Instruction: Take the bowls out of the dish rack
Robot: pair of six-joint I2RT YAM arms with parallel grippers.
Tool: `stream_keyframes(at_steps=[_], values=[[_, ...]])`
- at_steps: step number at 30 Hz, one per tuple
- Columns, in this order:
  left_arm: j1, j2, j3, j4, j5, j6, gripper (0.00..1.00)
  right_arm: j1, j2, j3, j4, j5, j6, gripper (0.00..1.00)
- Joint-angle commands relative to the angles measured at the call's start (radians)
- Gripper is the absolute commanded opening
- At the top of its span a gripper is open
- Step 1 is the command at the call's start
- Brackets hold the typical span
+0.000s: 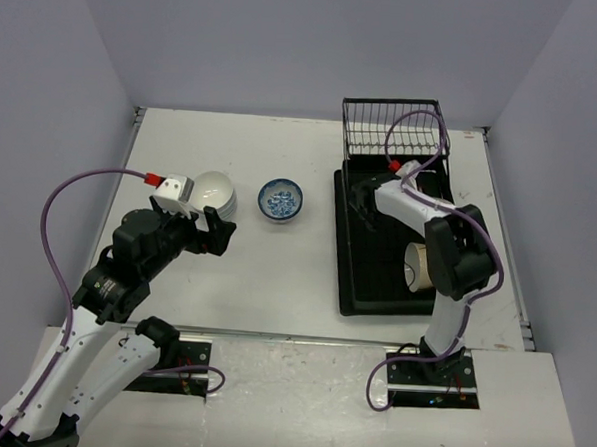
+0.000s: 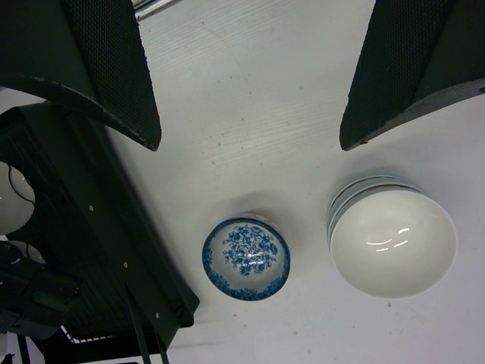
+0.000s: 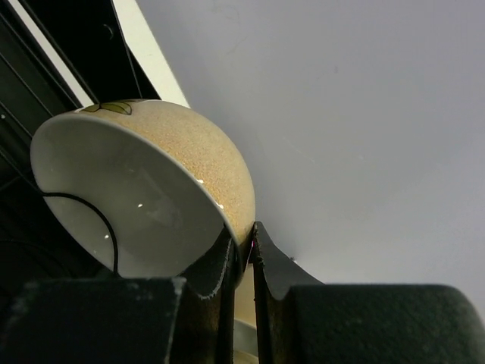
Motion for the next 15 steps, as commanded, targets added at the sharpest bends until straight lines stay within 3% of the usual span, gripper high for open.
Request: stream_keyframes(at_steps=[1, 7, 10, 15], values=[[-0.002, 0.007, 0.002, 0.031, -0.010, 0.020, 1.00, 0.051, -0.147, 0.077, -0.160, 0.037, 0.041, 0.01], [-0.001, 0.019, 0.005, 0.031, -0.015, 0.020, 1.00, 0.084, -0.278, 0.123, -0.155, -0.071, 0.049, 0.12], [-0.001, 0.029, 0.008, 0.031, -0.016, 0.022, 1.00, 0.090, -0.311, 0.120, -0.129, -0.076, 0.006, 0.26], [0.001, 0.030, 0.006, 0.030, -0.018, 0.020, 1.00, 0.081, -0.296, 0.077, -0.160, -0.048, 0.032, 0.27]])
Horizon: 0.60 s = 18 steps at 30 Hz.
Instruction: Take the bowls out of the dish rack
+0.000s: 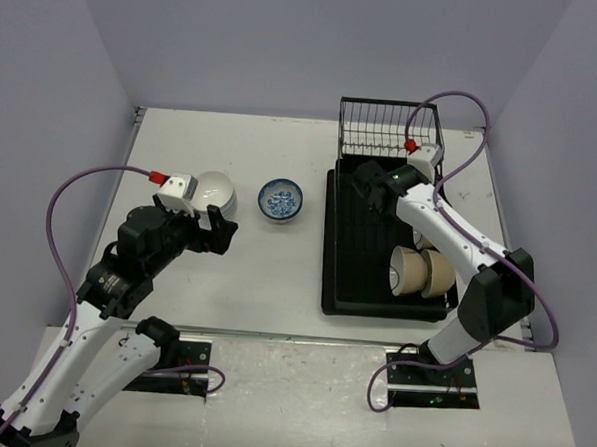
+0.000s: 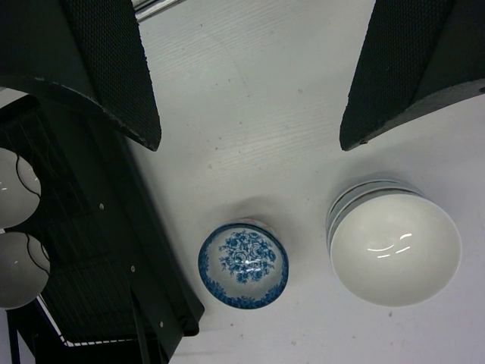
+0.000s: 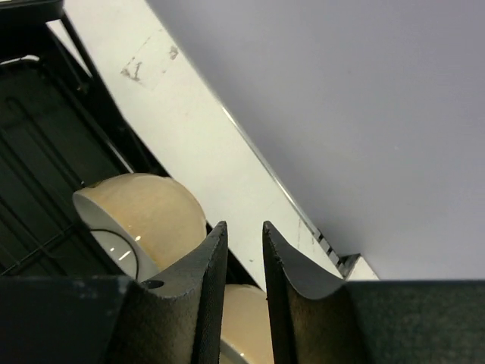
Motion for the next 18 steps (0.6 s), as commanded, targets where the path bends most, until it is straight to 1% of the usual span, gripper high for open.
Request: stream_keyframes(at_steps=[1, 2, 3, 5, 7, 8, 9, 10, 11, 12, 13, 14, 15, 16, 17, 18], values=[[-0.001, -0.002, 0.006, 0.029, -0.017, 0.020, 1.00, -0.019, 0.013, -0.021, -0.180, 0.078, 0.039, 0.27], [-0.001, -0.002, 0.005, 0.030, -0.019, 0.020, 1.00, -0.019, 0.021, -0.032, -0.180, 0.076, 0.050, 0.36], [-0.001, -0.002, 0.006, 0.029, -0.019, 0.020, 1.00, -0.022, 0.021, -0.040, -0.180, 0.075, 0.064, 0.42], [-0.001, 0.000, 0.003, 0.029, -0.019, 0.020, 1.00, -0.020, 0.015, -0.046, -0.180, 0.059, 0.084, 0.47], [-0.001, 0.003, 0.005, 0.030, -0.016, 0.020, 1.00, -0.019, 0.004, -0.025, -0.180, 0.024, 0.066, 0.59], [-0.001, 0.006, 0.005, 0.030, -0.014, 0.020, 1.00, -0.017, -0.019, -0.015, -0.143, 0.006, 0.030, 0.65], [0.001, 0.007, 0.005, 0.029, -0.014, 0.020, 1.00, -0.016, -0.043, -0.012, -0.088, -0.016, -0.041, 0.71], [-0.001, 0.006, 0.005, 0.029, -0.016, 0.020, 1.00, -0.013, -0.075, -0.026, -0.016, -0.090, -0.244, 0.84], [-0.001, 0.004, 0.005, 0.030, -0.016, 0.020, 1.00, -0.011, -0.123, -0.052, 0.221, -0.156, -0.375, 0.89], [-0.001, 0.004, 0.003, 0.030, -0.019, 0.020, 1.00, -0.014, -0.255, -0.083, 0.369, -0.251, -0.507, 0.96], [0.001, 0.001, 0.003, 0.029, -0.019, 0.020, 1.00, -0.017, -0.331, -0.145, 0.485, -0.348, -0.633, 0.99], [-0.001, 0.001, 0.003, 0.030, -0.020, 0.020, 1.00, -0.023, -0.452, -0.162, 0.627, -0.452, -0.649, 0.99], [0.001, 0.001, 0.002, 0.029, -0.022, 0.019, 1.00, -0.025, -0.453, -0.169, 0.654, -0.484, -0.649, 0.99], [0.001, 0.004, 0.002, 0.030, -0.022, 0.019, 1.00, -0.029, -0.520, -0.161, 0.668, -0.520, -0.651, 0.99], [-0.001, 0.006, 0.003, 0.029, -0.022, 0.019, 1.00, -0.051, -0.542, -0.158, 0.693, -0.609, -0.659, 0.99], [0.001, 0.007, 0.003, 0.030, -0.020, 0.019, 1.00, -0.071, -0.553, -0.153, 0.702, -0.654, -0.665, 0.99]])
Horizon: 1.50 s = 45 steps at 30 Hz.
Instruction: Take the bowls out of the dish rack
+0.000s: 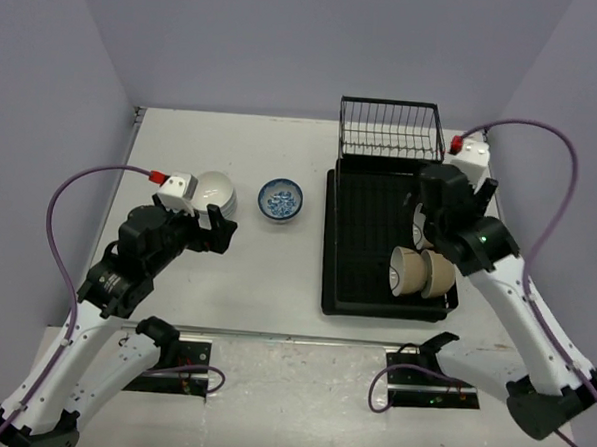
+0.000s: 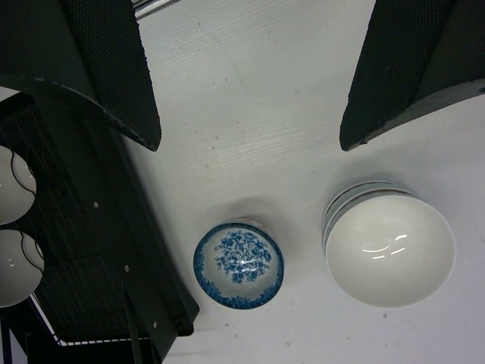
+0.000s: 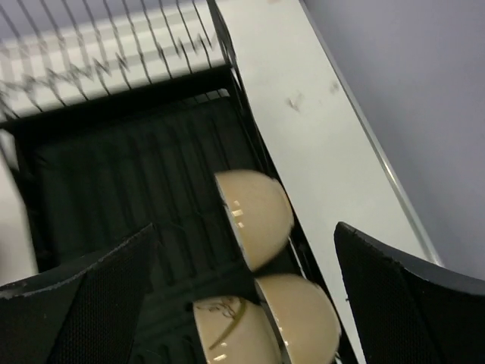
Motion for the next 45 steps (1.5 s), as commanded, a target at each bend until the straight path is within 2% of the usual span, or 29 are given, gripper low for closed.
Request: stream_keyframes(at_steps=[1, 2, 3, 4, 5, 7, 8, 9, 11, 12, 13, 14, 16, 20, 21, 25, 27, 28, 31, 36, 42, 45], values=[[0.001, 0.003, 0.003, 0.029, -0.005, 0.019, 1.00, -0.063, -0.071, 0.024, 0.233, -0.269, -0.134, 0.99], [0.001, 0.003, 0.005, 0.029, -0.006, 0.019, 1.00, -0.137, -0.061, 0.027, 0.216, -0.293, -0.090, 0.99], [0.001, 0.003, 0.005, 0.029, -0.008, 0.019, 1.00, -0.187, -0.047, 0.033, 0.201, -0.451, -0.042, 0.99], [0.001, -0.001, 0.005, 0.030, -0.008, 0.019, 1.00, -0.246, -0.030, 0.035, 0.205, -0.624, -0.002, 0.99], [0.001, -0.003, 0.003, 0.030, -0.008, 0.019, 1.00, -0.322, -0.024, 0.030, 0.216, -0.928, 0.000, 0.99], [0.001, -0.003, 0.000, 0.030, -0.003, 0.019, 1.00, -0.335, -0.010, 0.042, 0.220, -1.001, -0.017, 0.99], [0.001, -0.001, 0.000, 0.032, -0.003, 0.019, 1.00, -0.335, -0.002, 0.047, 0.220, -0.986, -0.026, 0.99], [0.001, 0.002, 0.000, 0.032, 0.000, 0.019, 1.00, -0.335, 0.014, 0.061, 0.198, -0.890, -0.052, 0.99], [0.001, 0.002, 0.000, 0.033, 0.003, 0.019, 1.00, -0.337, 0.123, 0.159, 0.045, -0.767, -0.066, 0.97], [0.001, -0.001, 0.002, 0.032, 0.003, 0.019, 1.00, -0.338, 0.163, 0.218, -0.020, -0.641, -0.057, 0.96], [0.002, -0.004, -0.001, 0.035, 0.004, 0.019, 1.00, -0.335, 0.201, 0.234, -0.127, -0.577, -0.048, 0.94], [0.004, -0.005, -0.001, 0.035, 0.004, 0.019, 1.00, -0.329, 0.253, 0.234, -0.157, -0.516, -0.039, 0.90], [0.009, -0.005, -0.003, 0.036, 0.012, 0.019, 1.00, -0.320, 0.280, 0.184, -0.168, -0.361, -0.031, 0.89], [0.009, -0.001, -0.006, 0.040, 0.021, 0.020, 1.00, -0.314, 0.294, 0.113, -0.129, -0.271, -0.029, 0.75], [0.009, 0.002, -0.006, 0.040, 0.023, 0.020, 1.00, -0.312, 0.295, 0.099, -0.116, -0.259, -0.037, 0.68], [0.009, -0.001, -0.007, 0.041, 0.024, 0.020, 1.00, -0.312, 0.338, 0.087, -0.111, -0.259, -0.068, 0.66], [0.009, -0.006, -0.007, 0.040, 0.024, 0.020, 1.00, -0.312, 0.358, 0.076, -0.097, -0.306, -0.095, 0.70], [0.009, -0.006, -0.009, 0.041, 0.024, 0.020, 1.00, -0.314, 0.360, 0.073, -0.087, -0.331, -0.114, 0.80], [0.009, -0.005, -0.009, 0.043, 0.026, 0.022, 1.00, -0.315, 0.361, 0.065, -0.062, -0.420, -0.157, 0.89], [0.009, -0.011, -0.010, 0.043, 0.026, 0.022, 1.00, -0.320, 0.395, 0.070, -0.062, -0.337, -0.169, 0.88], [0.009, -0.008, -0.009, 0.043, 0.026, 0.023, 1.00, -0.344, 0.407, 0.056, -0.022, -0.492, -0.235, 0.94], [0.009, -0.008, -0.009, 0.043, 0.049, 0.023, 1.00, -0.355, 0.421, 0.056, -0.017, -0.469, -0.235, 0.96]])
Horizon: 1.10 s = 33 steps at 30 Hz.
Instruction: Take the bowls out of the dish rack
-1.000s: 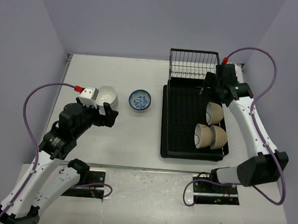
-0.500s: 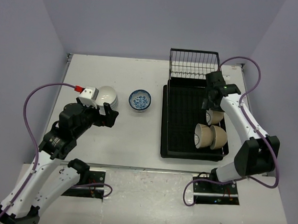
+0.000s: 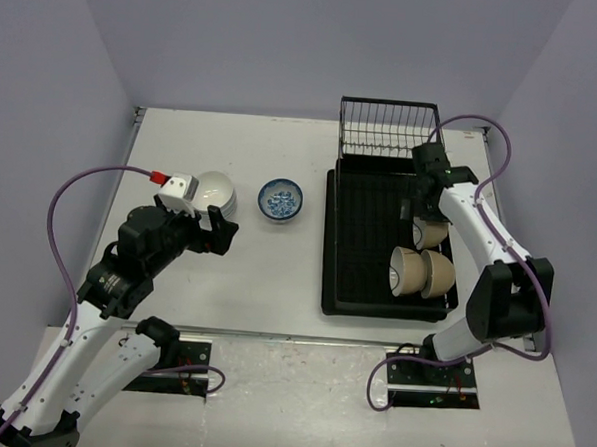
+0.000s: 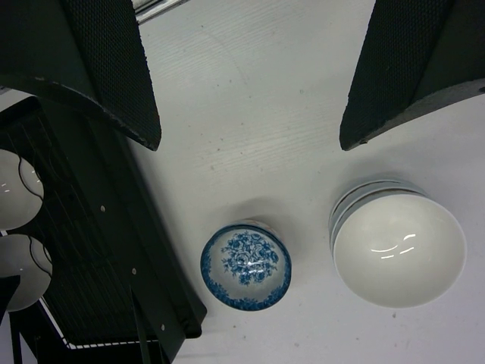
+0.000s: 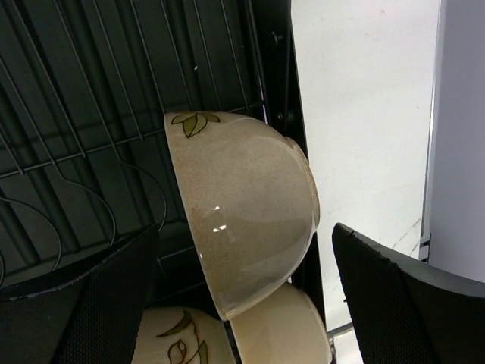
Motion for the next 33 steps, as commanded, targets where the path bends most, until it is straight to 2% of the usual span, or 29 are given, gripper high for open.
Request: stream_keyframes(at_steps=[1, 6, 16, 23, 29, 33], values=[[0.007, -0.004, -0.007, 0.042, 0.030, 0.023, 1.00, -0.016, 0.012, -0.005, 0.032, -0.003, -0.028, 0.96], [0.007, -0.009, -0.008, 0.043, 0.030, 0.023, 1.00, -0.048, 0.036, -0.031, 0.047, -0.036, -0.027, 0.98], [0.007, -0.009, -0.007, 0.043, 0.040, 0.025, 1.00, -0.140, -0.028, -0.103, 0.138, -0.315, -0.069, 0.96], [0.005, -0.010, -0.009, 0.043, 0.040, 0.023, 1.00, -0.212, -0.027, -0.129, 0.171, -0.421, -0.074, 0.74], [0.005, -0.007, -0.007, 0.043, 0.039, 0.025, 1.00, -0.214, -0.039, -0.131, 0.168, -0.348, -0.062, 0.53], [0.005, -0.001, -0.005, 0.043, 0.039, 0.025, 1.00, -0.214, -0.074, -0.134, 0.168, -0.309, -0.054, 0.45]])
